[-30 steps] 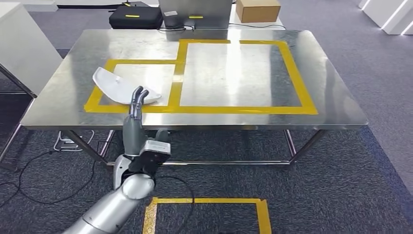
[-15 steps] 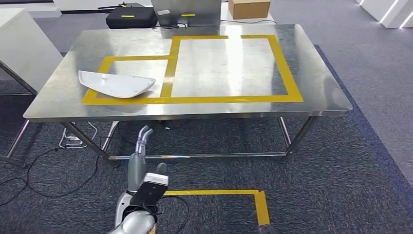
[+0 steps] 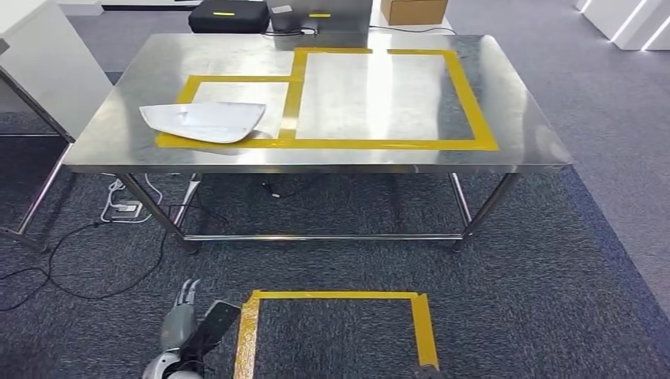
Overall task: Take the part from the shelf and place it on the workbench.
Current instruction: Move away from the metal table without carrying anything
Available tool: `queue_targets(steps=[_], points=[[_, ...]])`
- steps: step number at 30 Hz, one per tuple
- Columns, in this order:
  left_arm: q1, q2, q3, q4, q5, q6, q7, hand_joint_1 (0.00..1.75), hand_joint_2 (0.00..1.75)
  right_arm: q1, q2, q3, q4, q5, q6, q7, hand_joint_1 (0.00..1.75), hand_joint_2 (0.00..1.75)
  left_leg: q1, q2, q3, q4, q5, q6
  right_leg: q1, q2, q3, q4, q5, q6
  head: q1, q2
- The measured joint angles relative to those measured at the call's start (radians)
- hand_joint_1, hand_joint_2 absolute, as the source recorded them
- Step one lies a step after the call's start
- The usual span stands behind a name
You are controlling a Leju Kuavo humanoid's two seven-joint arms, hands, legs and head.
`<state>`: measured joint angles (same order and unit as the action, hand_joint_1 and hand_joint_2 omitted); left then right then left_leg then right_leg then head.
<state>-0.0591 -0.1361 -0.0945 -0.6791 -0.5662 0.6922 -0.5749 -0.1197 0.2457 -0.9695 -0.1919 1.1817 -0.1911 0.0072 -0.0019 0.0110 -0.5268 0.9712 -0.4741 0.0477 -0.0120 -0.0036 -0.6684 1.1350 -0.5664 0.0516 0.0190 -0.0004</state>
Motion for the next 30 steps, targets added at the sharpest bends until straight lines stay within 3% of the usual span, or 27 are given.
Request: queue_targets(steps=[1,2,3,4,6,8,10,12,13,14,16,17,18,19,20,21,23,24,25,27,29,30], points=[[-0.006,0.005,0.02,0.053,-0.003,-0.008,0.014,0.0,0.0,0.0,0.0,0.0,0.0,0.002,0.001,0.001,0.0,0.0,-0.001,0.001,-0.016,0.001,0.012,0.001,0.0,0.0,-0.016,0.068,-0.039,0.002,0.001,0.0],[-0.011,0.009,0.036,0.101,-0.008,-0.017,0.029,0.0,0.0,0.0,0.0,0.001,0.0,0.003,0.002,0.002,0.0,0.0,-0.002,0.002,-0.033,0.003,0.024,0.001,0.0,0.0,-0.022,0.121,-0.054,0.003,0.001,0.0],[-0.014,0.013,0.049,0.146,-0.015,-0.028,0.05,0.0,0.0,0.0,0.0,0.001,0.0,0.006,0.004,0.005,0.0,0.0,-0.002,0.003,-0.05,0.005,0.035,-0.001,0.0,0.0,-0.013,0.146,-0.045,0.004,0.001,0.0],[-0.018,0.016,0.058,0.189,-0.024,-0.041,0.074,0.0,0.0,0.0,0.0,0.002,0.0,0.01,0.007,0.009,0.0,0.0,-0.003,0.003,-0.066,0.008,0.045,-0.002,0.0,0.0,0.014,0.135,-0.018,0.003,0.001,0.0],[-0.022,0.02,0.071,0.258,-0.04,-0.077,0.133,0.0,0.0,-0.003,0.0,0.004,0.0,0.022,0.011,0.027,0.0,0.0,-0.003,0.003,-0.093,0.016,0.064,-0.008,0.0,0.001,0.113,0.019,0.026,-0.001,0.001,0.0],[-0.023,0.022,0.078,0.31,-0.055,-0.12,0.203,0.0,0.0,-0.009,0.0,0.008,0.0,0.035,0.011,0.05,0.0,0.0,-0.006,0.003,-0.11,0.022,0.082,-0.017,0.002,0.002,0.214,-0.127,0.015,-0.009,0.0,0.0],[-0.022,0.022,0.08,0.35,-0.074,-0.158,0.273,0.0,0.0,-0.01,0.0,0.011,0.0,0.043,0.011,0.064,0.0,0.0,-0.006,0.002,-0.116,0.021,0.101,-0.027,0.006,0.003,0.242,-0.187,0.001,-0.018,-0.001,0.0],[-0.015,0.023,0.08,0.385,-0.096,-0.183,0.337,0.0,0.0,-0.008,0.0,0.014,0.0,0.047,0.011,0.068,0.0,0.0,-0.003,0.0,-0.122,0.024,0.095,-0.039,0.005,0.0,0.222,-0.187,0.015,-0.035,0.0,0.0],[-0.01,0.023,0.08,0.4,-0.108,-0.194,0.368,0.0,0.0,-0.007,0.0,0.017,0.0,0.048,0.011,0.069,0.0,0.0,-0.001,-0.002,-0.128,0.041,0.067,-0.045,0.003,-0.001,0.213,-0.187,0.025,-0.045,-0.002,0.0],[-0.004,0.023,0.079,0.412,-0.122,-0.205,0.396,0.0,0.0,-0.006,0.0,0.019,0.0,0.048,0.012,0.069,0.0,0.0,0.001,-0.004,-0.139,0.078,0.022,-0.051,0.002,-0.003,0.203,-0.188,0.034,-0.053,-0.004,0.0],[0.006,0.023,0.072,0.43,-0.162,-0.233,0.461,0.0,0.0,-0.005,0.0,0.02,0.0,0.045,0.013,0.069,0.0,0.0,0.003,-0.004,-0.166,0.207,-0.077,-0.058,0.003,-0.004,0.183,-0.186,0.051,-0.059,-0.008,0.0],[0.009,0.023,0.066,0.438,-0.183,-0.246,0.494,0.0,0.0,-0.004,0.0,0.02,0.0,0.042,0.015,0.069,0.0,0.0,0.004,-0.004,-0.176,0.272,-0.1,-0.061,0.003,-0.005,0.174,-0.184,0.06,-0.059,-0.008,0.0],[0.013,0.023,0.059,0.445,-0.2,-0.256,0.523,0.0,0.0,-0.004,0.0,0.02,0.0,0.038,0.016,0.068,0.0,0.0,0.004,-0.004,-0.174,0.312,-0.1,-0.062,0.003,-0.006,0.164,-0.182,0.068,-0.058,-0.008,0.0],[0.016,0.023,0.052,0.45,-0.211,-0.263,0.544,0.0,0.0,-0.003,0.0,0.02,0.0,0.035,0.017,0.068,0.0,0.0,0.005,-0.004,-0.156,0.312,-0.082,-0.062,0.003,-0.006,0.154,-0.179,0.076,-0.056,-0.008,0.0],[0.019,0.023,0.047,0.454,-0.219,-0.269,0.559,0.0,0.0,-0.002,0.0,0.02,0.0,0.032,0.018,0.068,0.0,0.0,0.005,-0.006,-0.12,0.272,-0.055,-0.059,0.003,-0.005,0.144,-0.176,0.082,-0.054,-0.008,0.0],[0.02,0.023,0.043,0.457,-0.224,-0.272,0.567,0.0,0.0,-0.002,0.0,0.02,0.0,0.03,0.018,0.067,0.0,0.0,0.006,-0.015,-0.07,0.198,-0.032,-0.055,0.003,-0.002,0.137,-0.174,0.087,-0.05,-0.009,0.0],[0.022,0.021,0.033,0.461,-0.231,-0.278,0.579,0.0,0.0,-0.004,0.001,0.02,0.0,0.027,0.018,0.065,0.0,0.0,0.007,-0.05,0.022,0.05,-0.022,-0.044,0.003,0.005,0.123,-0.168,0.096,-0.041,-0.008,0.0],[0.023,0.02,0.028,0.464,-0.235,-0.279,0.586,0.0,0.0,-0.006,0.002,0.02,0.0,0.028,0.018,0.065,0.0,0.0,0.007,-0.063,0.044,0.009,-0.026,-0.04,0.002,0.01,0.116,-0.166,0.102,-0.036,-0.009,0.0],[0.025,0.019,0.024,0.466,-0.24,-0.28,0.596,0.0,0.0,-0.007,0.002,0.02,0.0,0.029,0.019,0.065,0.0,0.0,0.006,-0.066,0.05,-0.005,-0.032,-0.038,0.001,0.016,0.11,-0.165,0.108,-0.03,-0.01,0.0],[0.026,0.012,0.017,0.469,-0.243,-0.281,0.621,0.0,0.0,-0.002,0.003,0.022,0.0,0.043,0.022,0.063,0.0,0.0,0.005,-0.047,0.046,-0.012,-0.027,-0.031,-0.001,0.029,0.101,-0.163,0.113,-0.019,-0.012,0.0],[0.027,0.004,0.013,0.47,-0.227,-0.287,0.635,0.0,0.0,0.012,-0.001,0.033,0.0,0.081,0.038,0.053,0.0,0.0,0.01,-0.028,0.043,-0.018,-0.019,-0.02,0.0,0.026,0.074,-0.115,0.076,-0.009,-0.007,0.0],[0.028,0.002,0.013,0.471,-0.218,-0.291,0.636,0.0,0.0,0.021,-0.005,0.043,0.0,0.104,0.051,0.044,0.0,0.0,0.011,-0.018,0.04,-0.018,-0.016,-0.016,-0.001,0.02,0.048,-0.058,0.041,-0.006,-0.004,0.0]])
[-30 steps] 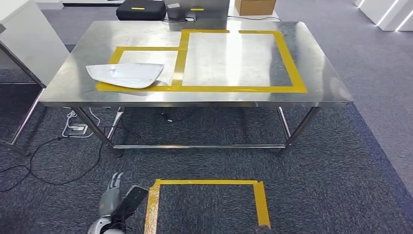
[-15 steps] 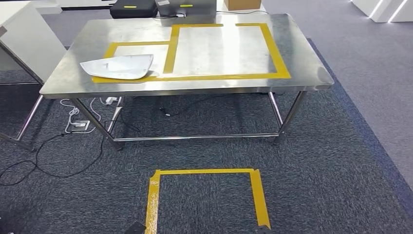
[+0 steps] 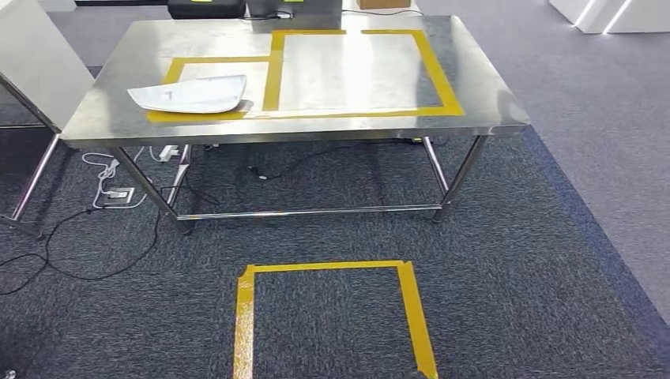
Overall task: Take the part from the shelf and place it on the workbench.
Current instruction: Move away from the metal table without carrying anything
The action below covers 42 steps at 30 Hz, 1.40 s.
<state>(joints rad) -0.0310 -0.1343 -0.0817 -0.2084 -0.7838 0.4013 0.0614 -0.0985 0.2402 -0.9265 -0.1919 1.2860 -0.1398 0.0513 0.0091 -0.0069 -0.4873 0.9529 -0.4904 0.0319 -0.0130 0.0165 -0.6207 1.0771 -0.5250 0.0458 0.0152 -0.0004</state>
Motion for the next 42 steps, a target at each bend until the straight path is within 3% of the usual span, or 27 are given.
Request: queue_targets(steps=[2,3,4,5,6,8,10,12,14,16,17,18,19,20,21,23,25,26,27,29,32,34,35,37,39,40,42], points=[[0.005,-0.001,0.0,0.002,0.001,0.0,0.001,0.0,0.0,0.018,-0.012,0.021,0.0,0.031,0.026,-0.015,0.0,0.0,-0.001,0.021,-0.009,0.004,0.002,0.004,0.0,-0.007,-0.059,0.143,-0.066,0.007,0.005,0.0],[0.008,-0.001,0.0,0.003,-0.007,0.004,0.0,0.0,0.0,0.026,-0.017,0.029,0.0,0.038,0.036,-0.019,0.0,0.0,-0.001,0.033,-0.012,0.007,0.003,0.004,0.0,-0.01,-0.076,0.188,-0.078,0.01,0.005,0.0],[0.01,0.0,-0.001,0.004,-0.019,0.009,-0.001,0.0,0.0,0.031,-0.021,0.036,0.0,0.042,0.043,-0.02,0.0,0.0,-0.002,0.044,-0.015,0.01,0.003,0.004,0.0,-0.013,-0.072,0.192,-0.071,0.011,0.005,0.0],[0.011,0.0,-0.004,0.004,-0.032,0.013,-0.003,0.0,0.0,0.034,-0.025,0.041,0.0,0.045,0.048,-0.019,0.0,0.0,-0.002,0.054,-0.017,0.013,0.002,0.004,0.0,-0.02,-0.046,0.153,-0.047,0.011,0.005,0.0],[0.01,-0.001,-0.007,0.005,-0.043,0.015,-0.006,0.0,0.0,0.036,-0.028,0.046,0.0,0.048,0.051,-0.017,0.0,0.0,-0.002,0.064,-0.017,0.016,0.001,0.002,0.0,-0.033,-0.003,0.081,-0.013,0.009,0.005,0.0],[0.009,-0.002,-0.015,0.005,-0.061,0.017,-0.01,0.0,0.0,0.035,-0.033,0.056,0.0,0.054,0.056,-0.011,0.0,0.0,-0.007,0.08,-0.019,0.024,-0.002,-0.004,0.005,-0.07,0.074,-0.053,0.027,0.001,0.006,0.0],[0.008,-0.002,-0.021,0.007,-0.073,0.011,-0.006,0.0,0.0,0.034,-0.035,0.064,0.0,0.06,0.061,-0.009,0.0,0.0,-0.012,0.096,-0.022,0.031,-0.004,-0.013,0.01,-0.081,0.094,-0.095,0.03,-0.011,0.007,0.0],[0.007,-0.001,-0.03,0.008,-0.085,-0.005,0.004,0.0,0.0,0.038,-0.035,0.069,0.0,0.067,0.069,-0.009,0.0,0.0,-0.011,0.108,-0.024,0.035,-0.007,-0.022,0.009,-0.062,0.088,-0.094,0.036,-0.024,0.007,0.0],[0.007,-0.001,-0.039,0.008,-0.095,-0.026,0.011,0.0,0.0,0.042,-0.037,0.077,0.0,0.073,0.077,-0.009,0.0,0.0,-0.007,0.077,-0.038,0.074,-0.041,-0.032,0.005,-0.045,0.082,-0.096,0.044,-0.038,0.004,0.0],[0.009,-0.001,-0.046,0.01,-0.1,-0.046,0.012,0.0,0.0,0.041,-0.038,0.083,0.0,0.076,0.083,-0.011,0.0,0.0,-0.003,0.033,-0.085,0.188,-0.112,-0.038,0.005,-0.026,0.075,-0.097,0.051,-0.049,0.001,0.0],[0.009,-0.001,-0.049,0.012,-0.101,-0.056,0.012,0.0,0.0,0.041,-0.038,0.085,0.0,0.077,0.086,-0.013,0.0,0.0,-0.003,0.024,-0.113,0.259,-0.144,-0.039,0.006,-0.015,0.07,-0.097,0.053,-0.052,0.0,0.0],[0.01,0.0,-0.053,0.013,-0.102,-0.064,0.012,0.0,0.0,0.042,-0.039,0.086,0.0,0.078,0.089,-0.014,0.0,0.0,-0.003,0.02,-0.133,0.31,-0.16,-0.039,0.007,-0.002,0.067,-0.096,0.056,-0.054,0.0,0.0],[0.009,0.0,-0.055,0.013,-0.102,-0.072,0.012,0.0,0.0,0.044,-0.039,0.087,0.0,0.079,0.092,-0.015,0.0,0.0,-0.003,0.018,-0.137,0.325,-0.156,-0.037,0.009,0.01,0.064,-0.095,0.058,-0.054,0.001,0.0],[0.009,0.0,-0.057,0.014,-0.103,-0.078,0.012,0.0,0.0,0.046,-0.04,0.089,0.0,0.081,0.094,-0.016,0.0,0.0,-0.003,0.016,-0.121,0.3,-0.132,-0.033,0.01,0.024,0.062,-0.093,0.06,-0.054,0.001,0.0],[0.008,0.001,-0.059,0.014,-0.104,-0.083,0.013,0.0,0.0,0.047,-0.041,0.091,0.0,0.083,0.096,-0.017,0.0,0.0,-0.003,0.006,-0.09,0.239,-0.095,-0.028,0.011,0.037,0.06,-0.091,0.062,-0.052,0.0,0.0],[0.009,0.002,-0.062,0.014,-0.109,-0.089,0.014,0.0,0.0,0.047,-0.041,0.093,0.0,0.086,0.101,-0.021,0.0,0.0,-0.001,-0.047,-0.025,0.102,-0.04,-0.016,0.012,0.062,0.055,-0.086,0.067,-0.047,0.001,0.0],[0.009,0.002,-0.066,0.015,-0.116,-0.092,0.017,0.0,0.0,0.046,-0.042,0.096,0.0,0.086,0.106,-0.029,0.0,0.0,-0.002,-0.087,-0.002,0.043,-0.029,-0.011,0.008,0.085,0.043,-0.082,0.075,-0.036,0.001,0.0],[0.009,0.003,-0.069,0.016,-0.119,-0.092,0.018,0.0,0.0,0.046,-0.042,0.098,0.0,0.086,0.108,-0.033,0.0,0.0,-0.004,-0.085,-0.003,0.039,-0.028,-0.01,0.006,0.096,0.037,-0.082,0.08,-0.028,0.0,0.0],[0.009,0.002,-0.071,0.016,-0.121,-0.092,0.019,0.0,0.0,0.047,-0.042,0.1,0.0,0.086,0.109,-0.035,0.0,0.0,-0.003,-0.072,-0.005,0.036,-0.023,-0.008,0.003,0.109,0.03,-0.082,0.084,-0.02,0.0,0.0],[0.01,0.0,-0.077,0.016,-0.123,-0.092,0.02,0.0,0.0,0.051,-0.043,0.102,0.0,0.086,0.11,-0.038,0.0,0.0,0.001,-0.044,-0.006,0.024,-0.011,0.0,0.005,0.088,0.008,-0.058,0.066,-0.01,0.003,0.0],[0.015,-0.003,-0.083,0.016,-0.123,-0.091,0.018,0.0,0.0,0.048,-0.045,0.106,0.0,0.086,0.109,-0.044,0.0,0.0,0.001,0.007,-0.013,0.019,-0.002,0.006,0.007,0.008,-0.07,0.115,-0.032,0.002,0.014,0.0],[0.018,-0.003,-0.083,0.018,-0.123,-0.09,0.018,0.0,0.0,0.049,-0.046,0.108,0.0,0.085,0.109,-0.047,0.0,0.0,0.0,0.042,-0.017,0.02,-0.001,0.006,0.003,-0.01,-0.096,0.199,-0.06,0.01,0.014,0.0],[0.019,-0.002,-0.083,0.018,-0.123,-0.09,0.018,0.0,0.0,0.05,-0.047,0.108,0.0,0.083,0.11,-0.051,0.0,0.0,0.0,0.058,-0.019,0.021,-0.002,0.005,0.0,-0.015,-0.08,0.186,-0.048,0.013,0.014,0.0],[0.018,-0.004,-0.084,0.018,-0.123,-0.091,0.018,0.0,0.0,0.05,-0.048,0.108,0.0,0.08,0.114,-0.059,0.0,0.0,0.0,0.083,-0.017,0.025,-0.004,0.001,-0.004,-0.044,0.005,0.054,0.005,0.016,0.015,0.0],[0.017,-0.005,-0.084,0.018,-0.126,-0.091,0.018,0.0,0.0,0.048,-0.049,0.108,0.0,0.077,0.117,-0.065,0.0,0.0,-0.004,0.101,-0.017,0.03,-0.008,-0.01,-0.002,-0.08,0.076,-0.063,0.031,0.006,0.013,0.0],[0.015,-0.005,-0.084,0.018,-0.129,-0.09,0.018,0.0,0.0,0.047,-0.049,0.108,0.0,0.076,0.118,-0.066,0.0,0.0,-0.007,0.108,-0.016,0.032,-0.008,-0.016,0.001,-0.088,0.088,-0.086,0.032,-0.002,0.011,0.0],[0.013,-0.006,-0.088,0.018,-0.143,-0.087,0.018,0.0,0.0,0.049,-0.048,0.108,0.0,0.074,0.119,-0.067,0.0,0.0,-0.008,0.119,-0.014,0.033,-0.009,-0.027,0.003,-0.072,0.081,-0.088,0.034,-0.02,0.006,0.0]])
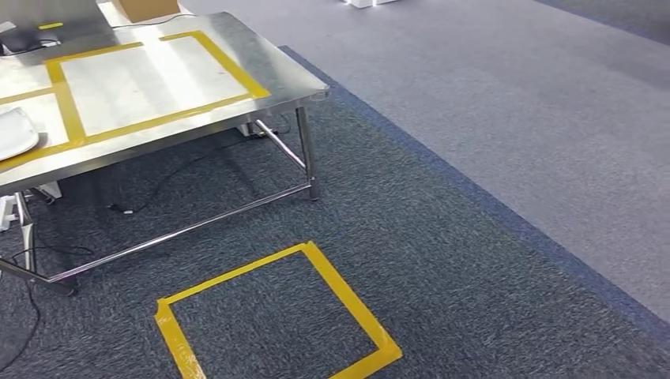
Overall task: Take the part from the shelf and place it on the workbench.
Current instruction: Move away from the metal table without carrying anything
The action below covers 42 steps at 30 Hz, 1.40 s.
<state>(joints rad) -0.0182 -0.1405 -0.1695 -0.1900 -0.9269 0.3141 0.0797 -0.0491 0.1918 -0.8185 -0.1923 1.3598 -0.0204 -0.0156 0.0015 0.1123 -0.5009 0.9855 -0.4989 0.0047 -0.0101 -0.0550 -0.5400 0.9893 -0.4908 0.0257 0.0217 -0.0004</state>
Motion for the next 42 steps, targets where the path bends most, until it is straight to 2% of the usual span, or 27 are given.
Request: queue_targets(steps=[2,3,5,6,7,8,9,11,13,14,15,16,17,18,20,22,23,25,27,29,31,33,35,37,39,40,42], points=[[-0.003,-0.002,-0.009,0.0,-0.017,0.003,0.003,0.0,0.0,0.002,0.0,0.0,0.0,-0.003,0.003,0.001,0.0,0.0,0.004,-0.028,-0.006,0.02,-0.022,-0.013,-0.002,0.018,-0.004,-0.002,0.006,-0.015,-0.003,0.0],[-0.003,-0.003,-0.014,0.0,-0.022,0.004,0.006,0.0,0.0,0.001,0.0,0.0,0.0,-0.004,0.005,0.002,0.0,0.0,0.006,-0.053,-0.021,0.059,-0.052,-0.018,-0.004,0.028,-0.003,-0.003,0.011,-0.022,-0.004,0.0],[-0.004,-0.005,-0.02,0.0,-0.025,0.006,0.017,0.0,0.0,-0.002,-0.001,0.0,0.0,-0.005,0.009,0.003,0.0,0.0,0.007,-0.094,-0.076,0.194,-0.128,-0.018,-0.002,0.052,-0.01,-0.003,0.017,-0.032,-0.008,0.0],[-0.004,-0.006,-0.02,0.0,-0.026,0.007,0.021,0.0,0.0,-0.003,-0.001,0.0,0.0,-0.006,0.01,0.003,0.0,0.0,0.007,-0.099,-0.104,0.261,-0.155,-0.017,0.001,0.065,-0.013,-0.003,0.019,-0.034,-0.008,0.0],[-0.004,-0.008,-0.021,0.0,-0.026,0.009,0.025,0.0,0.0,-0.002,-0.001,0.0,0.0,-0.006,0.011,0.003,0.0,0.0,0.006,-0.1,-0.119,0.299,-0.162,-0.014,0.003,0.079,-0.015,-0.002,0.021,-0.035,-0.009,0.0],[-0.005,-0.01,-0.021,0.0,-0.028,0.01,0.026,0.0,0.0,0.0,-0.001,0.0,0.0,-0.006,0.011,0.003,0.0,0.0,0.006,-0.101,-0.118,0.299,-0.147,-0.01,0.005,0.093,-0.015,-0.001,0.022,-0.034,-0.009,0.0],[-0.006,-0.011,-0.021,0.0,-0.03,0.011,0.027,0.0,0.0,0.001,-0.001,0.0,0.0,-0.006,0.012,0.003,0.0,0.0,0.006,-0.106,-0.1,0.259,-0.114,-0.005,0.006,0.108,-0.015,-0.001,0.024,-0.034,-0.009,0.0],[-0.006,-0.011,-0.022,0.0,-0.033,0.013,0.027,0.0,0.0,0.0,-0.001,0.0,0.0,-0.006,0.015,0.004,0.0,0.0,0.006,-0.149,-0.042,0.122,-0.039,0.009,0.009,0.137,-0.017,0.002,0.027,-0.03,-0.008,0.0],[-0.006,-0.012,-0.022,0.001,-0.033,0.014,0.026,0.0,0.0,-0.002,-0.001,0.0,0.0,-0.007,0.019,0.005,0.0,0.0,0.006,-0.192,-0.009,0.029,-0.008,0.017,0.008,0.163,-0.028,0.006,0.032,-0.021,-0.009,0.0],[-0.007,-0.012,-0.022,0.002,-0.033,0.014,0.026,0.0,0.0,-0.002,-0.001,0.0,0.0,-0.008,0.021,0.005,0.0,0.0,0.005,-0.198,-0.007,0.016,-0.01,0.018,0.006,0.175,-0.034,0.006,0.036,-0.015,-0.01,0.0],[-0.009,-0.013,-0.022,0.002,-0.033,0.014,0.025,0.0,0.0,-0.001,-0.001,-0.001,0.0,-0.01,0.022,0.006,0.0,0.0,0.005,-0.189,-0.006,0.01,-0.008,0.018,0.004,0.187,-0.043,0.006,0.04,-0.008,-0.011,0.0],[-0.01,-0.014,-0.022,0.002,-0.032,0.015,0.025,0.0,0.0,0.001,-0.002,-0.001,0.0,-0.011,0.023,0.007,0.0,0.0,0.006,-0.177,-0.005,0.006,-0.004,0.021,0.003,0.182,-0.049,0.007,0.04,-0.002,-0.011,0.0],[-0.011,-0.015,-0.022,0.002,-0.028,0.018,0.025,0.0,0.0,0.002,-0.003,-0.001,0.0,-0.013,0.025,0.007,0.0,0.0,0.007,-0.164,-0.005,0.002,0.001,0.025,0.004,0.163,-0.059,0.019,0.032,0.003,-0.008,0.0],[-0.01,-0.017,-0.022,0.002,-0.021,0.023,0.024,0.0,0.0,0.002,-0.004,-0.001,0.0,-0.015,0.025,0.008,0.0,0.0,0.009,-0.149,-0.005,-0.003,0.004,0.029,0.006,0.135,-0.077,0.051,0.012,0.007,-0.005,0.0],[-0.007,-0.02,-0.019,0.002,0.005,0.039,0.024,0.0,0.0,-0.002,-0.006,-0.002,0.0,-0.017,0.026,0.01,0.0,0.0,0.008,-0.116,-0.006,-0.006,0.006,0.033,0.006,0.079,-0.132,0.17,-0.052,0.016,0.001,0.0],[-0.003,-0.02,-0.008,0.002,0.034,0.057,0.024,0.0,0.0,-0.003,-0.007,-0.002,0.0,-0.02,0.027,0.013,0.0,0.0,0.007,-0.081,-0.008,-0.005,0.006,0.033,0.001,0.064,-0.179,0.28,-0.094,0.025,0.001,0.0],[-0.002,-0.02,0.0,0.002,0.045,0.065,0.024,0.0,0.0,-0.003,-0.007,-0.003,0.0,-0.021,0.027,0.016,0.0,0.0,0.008,-0.066,-0.009,-0.004,0.005,0.033,-0.002,0.059,-0.178,0.287,-0.089,0.028,0.001,0.0],[-0.004,-0.022,0.011,0.002,0.056,0.073,0.024,0.0,0.0,-0.001,-0.009,-0.003,0.0,-0.022,0.03,0.022,0.0,0.0,0.009,-0.04,-0.008,-0.002,0.002,0.028,-0.008,0.039,-0.113,0.184,-0.036,0.033,0.002,0.0],[-0.005,-0.023,0.018,0.002,0.058,0.076,0.024,0.0,0.0,-0.004,-0.01,-0.004,0.0,-0.022,0.032,0.025,0.0,0.0,0.005,-0.021,-0.005,0.003,-0.004,0.018,-0.006,-0.004,-0.036,0.052,0.001,0.028,0.002,0.0],[-0.007,-0.023,0.024,0.002,0.056,0.077,0.024,0.0,0.0,-0.005,-0.011,-0.004,0.0,-0.021,0.036,0.026,0.0,0.0,0.0,-0.006,-0.001,0.005,-0.007,0.006,-0.001,-0.02,-0.012,0.01,0.002,0.013,-0.002,0.0],[-0.009,-0.024,0.028,0.002,0.052,0.078,0.024,0.0,0.0,-0.002,-0.011,-0.005,0.0,-0.021,0.04,0.029,0.0,0.0,0.002,0.005,0.004,0.005,-0.009,-0.005,-0.001,0.002,-0.017,0.01,0.007,-0.002,-0.006,0.0],[-0.01,-0.025,0.03,0.002,0.05,0.079,0.023,0.0,0.0,-0.002,-0.011,-0.007,0.0,-0.021,0.042,0.032,0.0,0.0,0.006,-0.029,-0.006,0.038,-0.041,-0.016,-0.004,0.023,-0.019,0.006,0.012,-0.016,-0.009,0.0],[-0.009,-0.025,0.03,0.002,0.048,0.078,0.022,0.0,0.0,-0.005,-0.011,-0.008,0.0,-0.02,0.043,0.033,0.0,0.0,0.008,-0.082,-0.053,0.151,-0.109,-0.019,-0.004,0.048,-0.019,0.005,0.018,-0.027,-0.013,0.0],[-0.007,-0.024,0.031,0.002,0.046,0.074,0.022,0.0,0.0,-0.006,-0.011,-0.009,0.0,-0.019,0.044,0.035,0.0,0.0,0.007,-0.1,-0.111,0.281,-0.16,-0.015,0.001,0.076,-0.022,0.005,0.02,-0.032,-0.013,0.0],[-0.007,-0.024,0.031,0.002,0.044,0.071,0.022,0.0,0.0,-0.003,-0.011,-0.01,0.0,-0.019,0.045,0.036,0.0,0.0,0.007,-0.104,-0.121,0.294,-0.136,-0.008,0.005,0.106,-0.022,0.006,0.021,-0.033,-0.013,0.0],[-0.007,-0.024,0.031,0.002,0.043,0.07,0.022,0.0,0.0,-0.001,-0.011,-0.01,0.0,-0.019,0.045,0.036,0.0,0.0,0.006,-0.111,-0.1,0.242,-0.097,-0.003,0.007,0.122,-0.021,0.007,0.022,-0.033,-0.013,0.0],[-0.007,-0.023,0.031,0.002,0.042,0.071,0.022,0.0,0.0,-0.002,-0.01,-0.011,0.0,-0.019,0.046,0.037,0.0,0.0,0.007,-0.163,-0.046,0.105,-0.023,0.01,0.009,0.149,-0.021,0.009,0.023,-0.03,-0.012,0.0]])
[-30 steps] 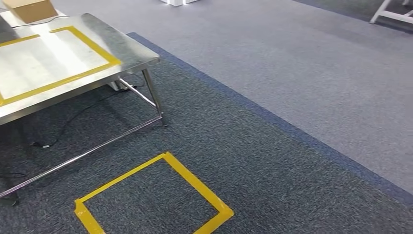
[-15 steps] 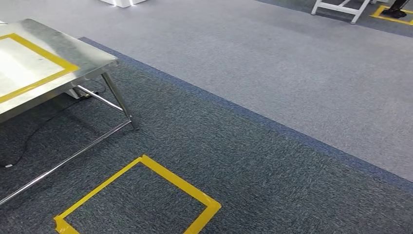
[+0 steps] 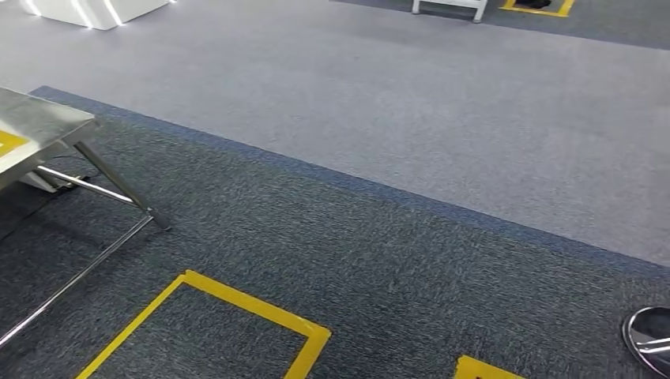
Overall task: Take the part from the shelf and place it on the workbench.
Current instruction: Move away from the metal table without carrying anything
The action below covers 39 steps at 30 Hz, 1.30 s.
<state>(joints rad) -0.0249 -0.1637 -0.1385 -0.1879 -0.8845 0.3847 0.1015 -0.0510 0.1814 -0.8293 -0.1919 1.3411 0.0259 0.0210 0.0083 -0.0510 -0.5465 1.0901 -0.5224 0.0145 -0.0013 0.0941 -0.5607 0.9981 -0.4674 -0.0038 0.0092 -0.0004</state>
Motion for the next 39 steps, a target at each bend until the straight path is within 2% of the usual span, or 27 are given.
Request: queue_targets(steps=[2,3,4,5,7,8,9,10,11,12,13,15,17,19,20,22,24,25,26,27,28,29,31,33,35,37,39], points=[[0.0,0.0,0.0,0.0,0.0,0.001,0.0,0.0,0.0,-0.002,0.0,0.0,0.0,0.0,0.001,0.0,0.0,0.0,0.0,-0.048,0.028,-0.078,0.023,0.005,-0.003,0.024,-0.01,0.004,0.004,0.009,0.0,0.0],[-0.001,0.001,0.0,0.0,-0.001,0.002,0.0,0.0,0.0,-0.002,0.0,-0.001,0.0,0.0,0.002,0.001,0.0,0.0,-0.001,-0.051,0.03,-0.085,0.02,0.006,-0.006,0.036,-0.016,0.004,0.008,0.016,-0.001,0.0],[-0.002,0.0,0.001,0.0,-0.001,0.002,0.0,0.0,0.0,-0.001,0.0,-0.001,0.0,0.0,0.002,0.002,0.0,0.0,-0.002,-0.04,0.031,-0.092,0.021,0.007,-0.009,0.049,-0.024,0.002,0.011,0.024,-0.001,0.0],[-0.002,0.0,0.001,0.0,-0.001,0.002,0.0,0.0,0.0,0.0,0.0,-0.002,0.0,0.0,0.002,0.003,0.0,0.0,-0.002,-0.026,0.033,-0.097,0.026,0.01,-0.01,0.044,-0.03,0.004,0.011,0.029,-0.001,0.0],[-0.002,-0.002,0.001,0.0,-0.002,0.003,0.001,0.0,0.0,0.001,0.0,-0.004,0.0,0.001,0.002,0.004,0.0,0.0,0.001,0.005,0.038,-0.111,0.034,0.019,-0.007,-0.007,-0.057,0.047,-0.018,0.038,0.004,0.0],[-0.001,-0.002,0.001,0.001,-0.002,0.004,0.001,0.0,0.0,-0.001,0.0,-0.005,0.0,0.001,0.001,0.004,0.0,0.0,0.001,0.023,0.039,-0.114,0.036,0.021,-0.007,-0.044,-0.081,0.1,-0.049,0.042,0.007,0.0],[0.0,-0.002,0.001,0.001,-0.003,0.004,0.001,0.0,0.0,-0.004,0.0,-0.005,0.0,0.001,0.001,0.005,0.0,0.0,0.0,0.041,0.039,-0.115,0.036,0.023,-0.007,-0.068,-0.113,0.166,-0.083,0.047,0.009,0.0],[0.002,-0.002,0.001,0.001,-0.003,0.004,0.001,0.0,0.0,-0.006,0.0,-0.005,0.0,0.001,0.001,0.005,0.0,0.0,-0.001,0.06,0.038,-0.115,0.035,0.023,-0.009,-0.08,-0.144,0.23,-0.111,0.052,0.009,0.0],[0.002,-0.002,0.001,0.001,-0.003,0.004,0.001,0.0,0.0,-0.006,0.0,-0.005,0.0,0.001,0.001,0.005,0.0,0.0,-0.001,0.078,0.038,-0.115,0.034,0.023,-0.012,-0.086,-0.161,0.272,-0.122,0.057,0.009,0.0],[0.002,-0.002,0.001,0.001,-0.003,0.004,0.001,0.0,0.0,-0.006,-0.001,-0.006,0.0,0.001,0.001,0.005,0.0,0.0,-0.001,0.094,0.038,-0.114,0.033,0.022,-0.014,-0.091,-0.159,0.276,-0.115,0.06,0.009,0.0],[0.002,-0.002,0.001,0.001,-0.003,0.004,0.0,0.0,0.0,-0.005,-0.001,-0.006,0.0,0.001,0.001,0.005,0.0,0.0,-0.001,0.107,0.039,-0.114,0.032,0.02,-0.016,-0.098,-0.136,0.24,-0.092,0.062,0.009,0.0],[0.0,-0.002,0.001,0.001,-0.004,0.004,0.0,0.0,0.0,-0.005,-0.002,-0.007,0.0,0.002,0.001,0.006,0.0,0.0,-0.002,0.13,0.042,-0.111,0.026,0.012,-0.016,-0.14,-0.052,0.098,-0.038,0.062,0.01,0.0],[-0.001,-0.002,0.001,0.001,-0.004,0.004,0.0,0.0,0.0,-0.007,-0.003,-0.007,0.0,0.003,0.001,0.006,0.0,0.0,-0.007,0.148,0.046,-0.107,0.02,0.0,-0.012,-0.171,0.003,0.008,-0.017,0.049,0.008,0.0],[-0.002,-0.002,0.001,0.001,-0.004,0.003,0.0,0.0,0.0,-0.005,-0.003,-0.007,0.0,0.003,0.002,0.006,0.0,0.0,-0.009,0.164,0.051,-0.106,0.017,-0.009,-0.008,-0.158,0.005,0.001,-0.018,0.031,0.005,0.0],[-0.003,-0.002,0.001,0.001,-0.004,0.003,0.0,0.0,0.0,-0.003,-0.003,-0.007,0.0,0.004,0.002,0.006,0.0,0.0,-0.007,0.164,0.053,-0.105,0.013,-0.015,-0.009,-0.149,0.004,0.0,-0.016,0.024,0.004,0.0],[-0.003,-0.003,0.001,0.001,-0.004,0.004,-0.001,0.0,0.0,-0.002,-0.003,-0.007,0.0,0.004,0.001,0.006,0.0,0.0,-0.001,0.126,0.04,-0.066,-0.019,-0.025,-0.01,-0.127,0.003,-0.002,-0.012,0.009,0.002,0.0],[-0.001,-0.002,0.001,0.001,-0.003,0.004,-0.001,0.0,0.0,-0.005,-0.003,-0.008,0.0,0.005,0.0,0.006,0.0,0.0,0.001,0.075,-0.012,0.055,-0.087,-0.027,-0.009,-0.103,0.002,-0.003,-0.008,-0.002,-0.001,0.0],[0.0,-0.001,0.001,0.001,-0.003,0.004,-0.001,0.0,0.0,-0.006,-0.003,-0.008,0.0,0.005,-0.001,0.006,0.0,0.0,0.001,0.065,-0.045,0.126,-0.116,-0.026,-0.006,-0.089,0.001,-0.003,-0.008,-0.005,-0.001,0.0],[0.001,-0.001,0.002,0.001,-0.002,0.004,-0.001,0.0,0.0,-0.006,-0.003,-0.008,0.0,0.006,-0.001,0.007,0.0,0.0,0.001,0.062,-0.07,0.178,-0.13,-0.024,-0.004,-0.074,0.001,-0.003,-0.007,-0.007,-0.001,0.0],[0.002,0.0,0.002,0.001,-0.002,0.005,-0.001,0.0,0.0,-0.004,-0.003,-0.008,0.0,0.006,-0.001,0.007,0.0,0.0,0.001,0.06,-0.082,0.196,-0.124,-0.021,-0.002,-0.059,0.002,-0.003,-0.007,-0.007,-0.001,0.0],[0.001,0.0,0.002,0.001,-0.002,0.005,-0.001,0.0,0.0,-0.003,-0.003,-0.008,0.0,0.006,-0.001,0.009,0.0,0.0,0.001,0.058,-0.076,0.175,-0.097,-0.018,0.0,-0.044,0.003,-0.002,-0.007,-0.007,-0.001,0.0],[0.001,0.0,0.003,0.001,-0.002,0.005,-0.001,0.0,0.0,-0.001,-0.003,-0.008,0.0,0.006,-0.001,0.01,0.0,0.0,0.001,0.05,-0.057,0.123,-0.058,-0.013,0.0,-0.029,0.004,-0.002,-0.007,-0.007,-0.001,0.0],[0.002,0.0,0.006,0.001,-0.002,0.006,-0.001,0.0,0.0,-0.002,-0.002,-0.008,0.0,0.006,-0.001,0.012,0.0,0.0,0.002,0.001,-0.01,-0.005,0.014,-0.003,0.002,0.0,0.003,0.002,-0.006,-0.004,-0.001,0.0],[0.001,0.001,0.008,0.001,-0.002,0.008,-0.001,0.0,0.0,-0.003,-0.002,-0.008,0.0,0.006,-0.001,0.013,0.0,0.0,0.002,-0.035,0.012,-0.071,0.031,-0.001,0.0,0.023,-0.009,0.007,-0.003,0.006,-0.001,0.0],[-0.001,0.0,0.008,0.001,-0.002,0.011,-0.001,0.0,0.0,-0.001,-0.002,-0.008,0.0,0.006,-0.001,0.014,0.0,0.0,0.001,-0.021,0.017,-0.086,0.028,0.002,-0.005,0.041,-0.021,0.008,0.001,0.019,-0.001,0.0],[-0.001,-0.002,0.009,0.001,-0.002,0.014,-0.001,0.0,0.0,0.001,-0.002,-0.008,0.0,0.006,-0.001,0.015,0.0,0.0,0.002,0.006,0.022,-0.1,0.035,0.01,-0.004,0.004,-0.041,0.035,-0.017,0.027,0.001,0.0],[0.0,-0.003,0.009,0.001,-0.002,0.015,-0.001,0.0,0.0,-0.001,-0.002,-0.009,0.0,0.005,-0.002,0.015,0.0,0.0,0.001,0.038,0.025,-0.107,0.038,0.016,-0.003,-0.059,-0.092,0.133,-0.072,0.033,0.005,0.0]])
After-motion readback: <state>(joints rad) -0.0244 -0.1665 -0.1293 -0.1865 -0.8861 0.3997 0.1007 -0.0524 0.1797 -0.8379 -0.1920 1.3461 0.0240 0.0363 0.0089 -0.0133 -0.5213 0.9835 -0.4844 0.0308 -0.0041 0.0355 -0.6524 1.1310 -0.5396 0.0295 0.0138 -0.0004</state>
